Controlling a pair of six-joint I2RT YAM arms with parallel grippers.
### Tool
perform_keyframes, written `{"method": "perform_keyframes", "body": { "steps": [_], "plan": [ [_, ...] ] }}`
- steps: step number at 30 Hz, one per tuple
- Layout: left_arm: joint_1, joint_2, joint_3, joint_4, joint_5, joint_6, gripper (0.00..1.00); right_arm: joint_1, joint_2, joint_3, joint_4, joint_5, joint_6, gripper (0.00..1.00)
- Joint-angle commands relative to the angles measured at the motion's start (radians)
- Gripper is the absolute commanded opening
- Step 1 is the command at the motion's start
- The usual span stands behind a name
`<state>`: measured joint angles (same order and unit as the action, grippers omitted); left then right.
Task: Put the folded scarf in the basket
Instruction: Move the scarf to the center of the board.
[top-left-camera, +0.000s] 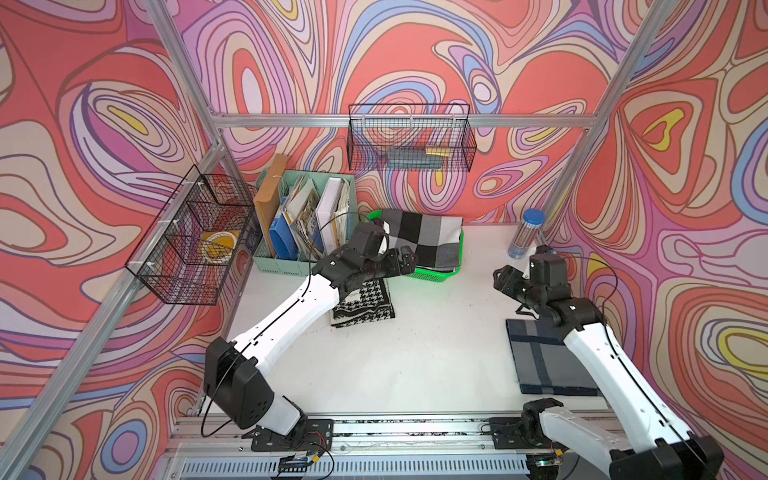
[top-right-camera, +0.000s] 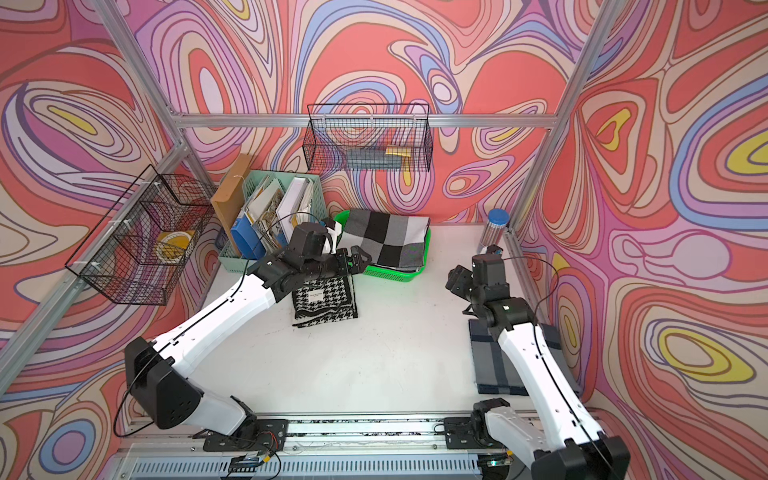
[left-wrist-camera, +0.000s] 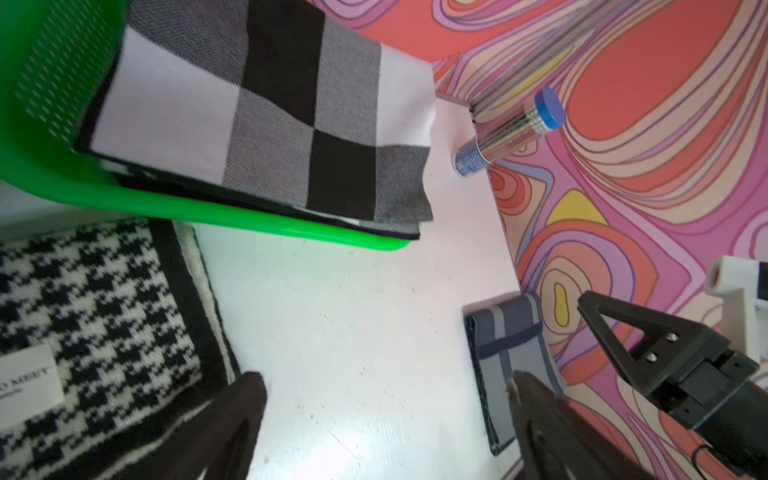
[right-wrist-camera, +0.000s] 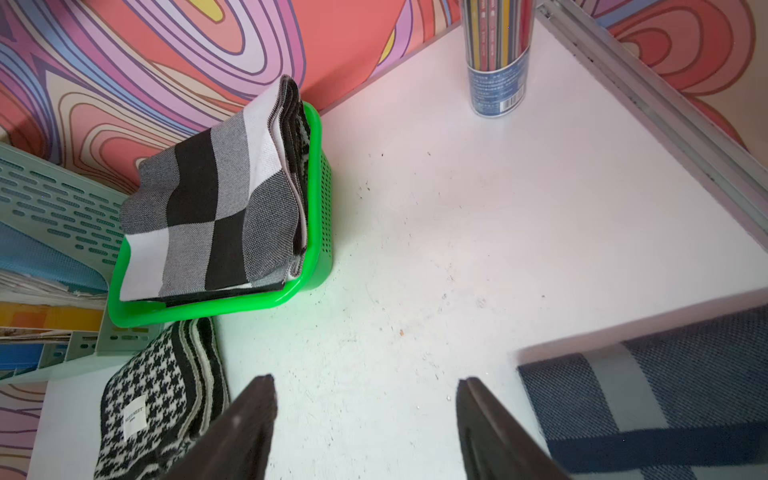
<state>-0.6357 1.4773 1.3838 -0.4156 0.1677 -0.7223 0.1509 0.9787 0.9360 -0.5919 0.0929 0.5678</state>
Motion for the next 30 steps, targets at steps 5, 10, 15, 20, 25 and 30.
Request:
{"method": "perform_keyframes", "body": {
  "steps": [5,10,15,20,25,30],
  "plan": [
    [-0.158,-0.116,-0.155,0.062,-0.12,-0.117,0.94,-0.004,-0.233,-0.22,-0.022,0.086,-0.006,0.7],
    [-0.282,-0.109,-0.178,0.081,-0.179,-0.155,0.94,-0.004,-0.358,-0.322,0.006,0.079,0.033,0.7],
    [-0.407,-0.078,-0.285,0.259,-0.211,-0.24,0.94,-0.005,-0.395,-0.393,0.031,0.08,0.042,0.7],
    [-0.503,0.043,-0.295,0.354,-0.219,-0.298,0.93,-0.003,-0.385,-0.429,0.068,0.059,0.052,0.7],
    [-0.562,0.181,-0.246,0.42,-0.179,-0.335,0.94,-0.003,-0.423,-0.445,0.07,0.047,0.055,0.7],
    [-0.602,0.292,-0.237,0.541,-0.148,-0.396,0.93,-0.005,-0.482,-0.455,0.053,0.057,0.065,0.7]
  ]
}}
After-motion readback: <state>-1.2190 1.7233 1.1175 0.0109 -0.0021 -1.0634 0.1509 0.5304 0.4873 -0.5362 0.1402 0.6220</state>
